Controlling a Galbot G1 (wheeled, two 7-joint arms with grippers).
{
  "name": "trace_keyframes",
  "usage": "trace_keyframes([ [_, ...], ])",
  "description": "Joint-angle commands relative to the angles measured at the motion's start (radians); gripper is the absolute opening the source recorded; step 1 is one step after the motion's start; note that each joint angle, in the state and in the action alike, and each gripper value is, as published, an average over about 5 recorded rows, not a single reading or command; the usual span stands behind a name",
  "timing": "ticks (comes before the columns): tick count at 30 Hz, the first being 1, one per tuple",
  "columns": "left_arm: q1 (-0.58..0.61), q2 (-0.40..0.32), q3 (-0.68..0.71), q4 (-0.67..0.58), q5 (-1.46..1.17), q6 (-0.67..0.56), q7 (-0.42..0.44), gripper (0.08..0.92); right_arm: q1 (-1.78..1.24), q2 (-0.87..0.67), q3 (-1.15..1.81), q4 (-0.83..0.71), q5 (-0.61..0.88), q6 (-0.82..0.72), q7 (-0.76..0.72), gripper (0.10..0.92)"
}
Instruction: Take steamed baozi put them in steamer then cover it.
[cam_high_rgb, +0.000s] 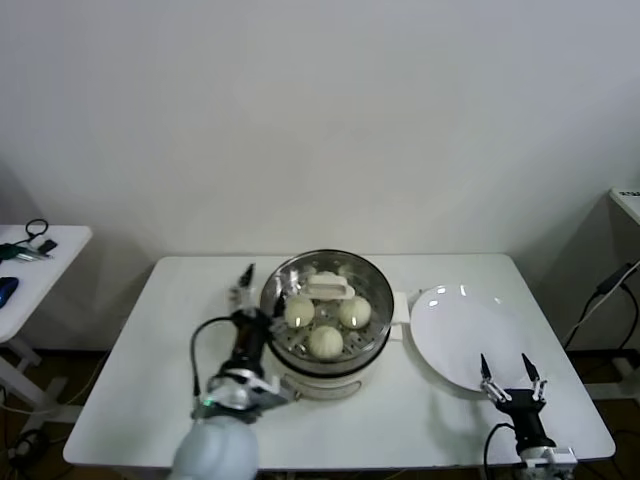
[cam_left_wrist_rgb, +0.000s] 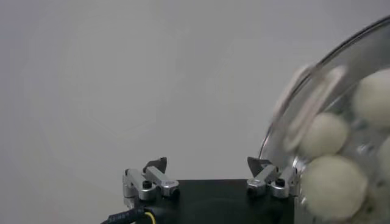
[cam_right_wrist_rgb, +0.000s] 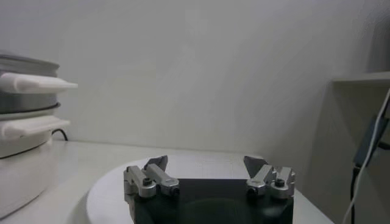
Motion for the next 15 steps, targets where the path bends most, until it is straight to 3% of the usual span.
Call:
trace_keyframes([
  [1,0.062,0.048,-0.225,-0.083,-0.356,-0.108,-0.076,0.823,0.0,-0.017,0.0,0.016,0.042,0.012,0.02,0.823],
  [5,0.101,0.095,-0.509,-0.022,-0.795,-0.217,-0.104,0.823,0.008,-0.02,-0.009,0.002,0.047,0.014,0.017,0.823],
  [8,0.164,0.153,-0.638,0.05,-1.066,-0.286,-0.105,0.823,0.014,-0.021,-0.017,-0.007,0.049,0.006,0.014,0.823],
  [11,0.222,0.189,-0.67,0.122,-1.219,-0.351,-0.103,0.823,0.015,-0.023,-0.025,-0.011,0.055,-0.007,0.011,0.823],
  [15,0.239,0.172,-0.623,0.216,-1.221,-0.459,-0.098,0.823,0.013,-0.026,-0.029,-0.011,0.059,-0.014,0.007,0.823],
])
